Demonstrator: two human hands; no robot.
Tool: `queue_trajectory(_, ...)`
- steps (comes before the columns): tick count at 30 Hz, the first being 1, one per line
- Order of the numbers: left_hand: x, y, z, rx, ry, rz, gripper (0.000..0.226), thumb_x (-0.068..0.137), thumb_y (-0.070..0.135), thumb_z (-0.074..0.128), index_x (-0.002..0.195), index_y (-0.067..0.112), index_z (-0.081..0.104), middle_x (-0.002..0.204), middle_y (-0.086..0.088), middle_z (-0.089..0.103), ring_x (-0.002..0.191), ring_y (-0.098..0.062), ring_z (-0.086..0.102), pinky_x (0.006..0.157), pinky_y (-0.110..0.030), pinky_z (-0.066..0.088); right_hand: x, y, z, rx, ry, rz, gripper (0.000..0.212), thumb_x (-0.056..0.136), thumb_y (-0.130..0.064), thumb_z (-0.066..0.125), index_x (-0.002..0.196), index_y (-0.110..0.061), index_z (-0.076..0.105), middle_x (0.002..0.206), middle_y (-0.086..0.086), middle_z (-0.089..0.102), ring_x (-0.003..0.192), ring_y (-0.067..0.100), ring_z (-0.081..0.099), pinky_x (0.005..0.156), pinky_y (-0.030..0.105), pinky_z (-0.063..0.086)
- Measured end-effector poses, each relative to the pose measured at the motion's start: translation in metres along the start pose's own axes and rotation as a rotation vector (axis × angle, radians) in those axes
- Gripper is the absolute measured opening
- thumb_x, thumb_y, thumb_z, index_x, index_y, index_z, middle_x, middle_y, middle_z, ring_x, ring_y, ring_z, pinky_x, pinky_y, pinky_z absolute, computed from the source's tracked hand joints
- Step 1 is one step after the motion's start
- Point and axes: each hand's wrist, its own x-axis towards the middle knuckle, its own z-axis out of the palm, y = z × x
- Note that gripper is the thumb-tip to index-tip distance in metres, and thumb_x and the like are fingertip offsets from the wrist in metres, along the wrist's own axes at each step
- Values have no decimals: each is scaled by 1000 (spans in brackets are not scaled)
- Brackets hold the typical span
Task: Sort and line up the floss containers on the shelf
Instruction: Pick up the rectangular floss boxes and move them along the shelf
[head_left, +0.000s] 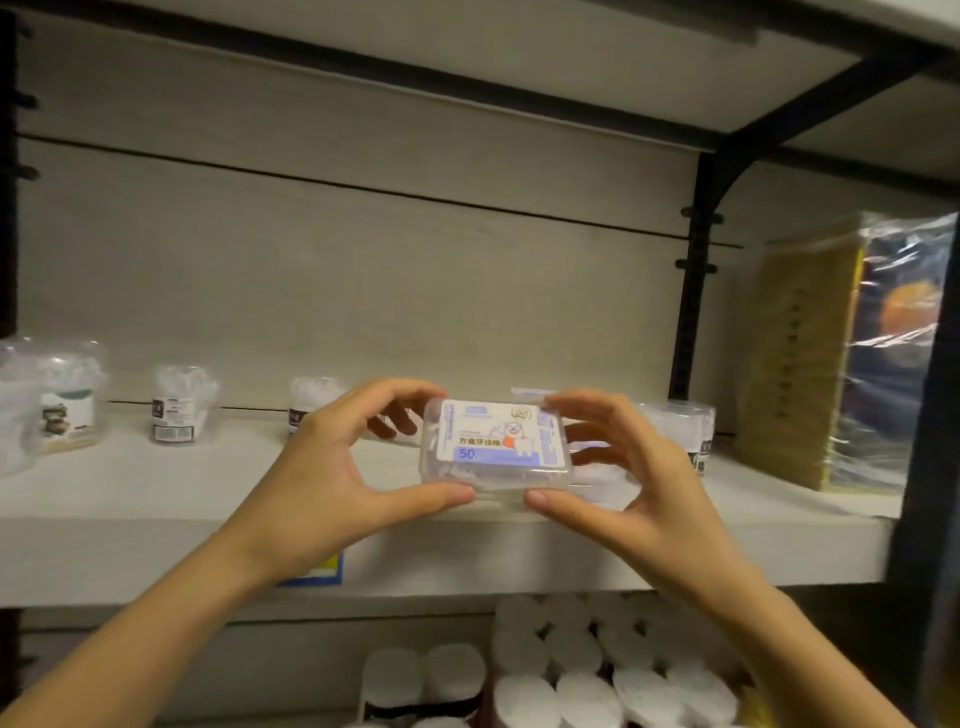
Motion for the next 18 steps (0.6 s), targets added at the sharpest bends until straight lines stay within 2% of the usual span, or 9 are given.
queue_trajectory(2, 9, 10, 25, -6, 56, -33, 58, 51, 57, 72, 103, 37, 58, 103, 22, 62, 92, -6, 56, 76, -7, 42, -1, 15, -22, 1, -17, 7, 53, 67, -47, 71, 115, -37, 50, 114, -30, 58, 104, -1, 59, 82, 11, 47)
queue_trajectory(5, 20, 21, 55, 2, 98, -81, 55, 53, 59, 71, 101, 36, 59, 102, 20, 62, 91, -6, 57, 80, -17, 47, -3, 38, -45, 35, -30, 29, 53, 69, -49, 71, 116, -35, 50, 114, -29, 58, 107, -3, 57, 86, 10, 45)
queue_trajectory(9, 34, 30, 75, 33, 96, -186, 45, 56, 60, 76, 93, 43, 57, 92, 36, 59, 87, 6, 54, 76, -12, 43, 3, 61, -56, 140, -21, 84, 47, 71, -46, 68, 114, -34, 52, 112, -25, 61, 109, -4, 56, 92, 12, 43)
queue_trajectory(11, 43, 30, 80, 42, 109, -231, 43, 58, 56, 76, 94, 41, 58, 85, 31, 62, 84, 8, 53, 73, -10, 42, 10, 69, -55, 182, -3, 108, 48, 71, -45, 67, 114, -30, 54, 112, -20, 62, 108, -5, 56, 92, 13, 44)
queue_trajectory(14, 49, 22, 86, 27, 114, -305, 45, 63, 50, 76, 102, 34, 61, 88, 25, 60, 77, 8, 53, 70, -10, 42, 17, 81, -46, 241, 8, 152, 54, 65, -50, 65, 112, -26, 56, 113, -17, 61, 104, -8, 57, 88, 10, 43)
queue_trajectory(18, 47, 13, 89, 40, 94, -367, 39, 68, 45, 73, 103, 35, 60, 90, 23, 57, 80, -1, 55, 73, -15, 44, 18, 90, -35, 226, 0, 186, 57, 62, -56, 63, 112, -28, 56, 111, -21, 59, 102, -9, 57, 85, 8, 44)
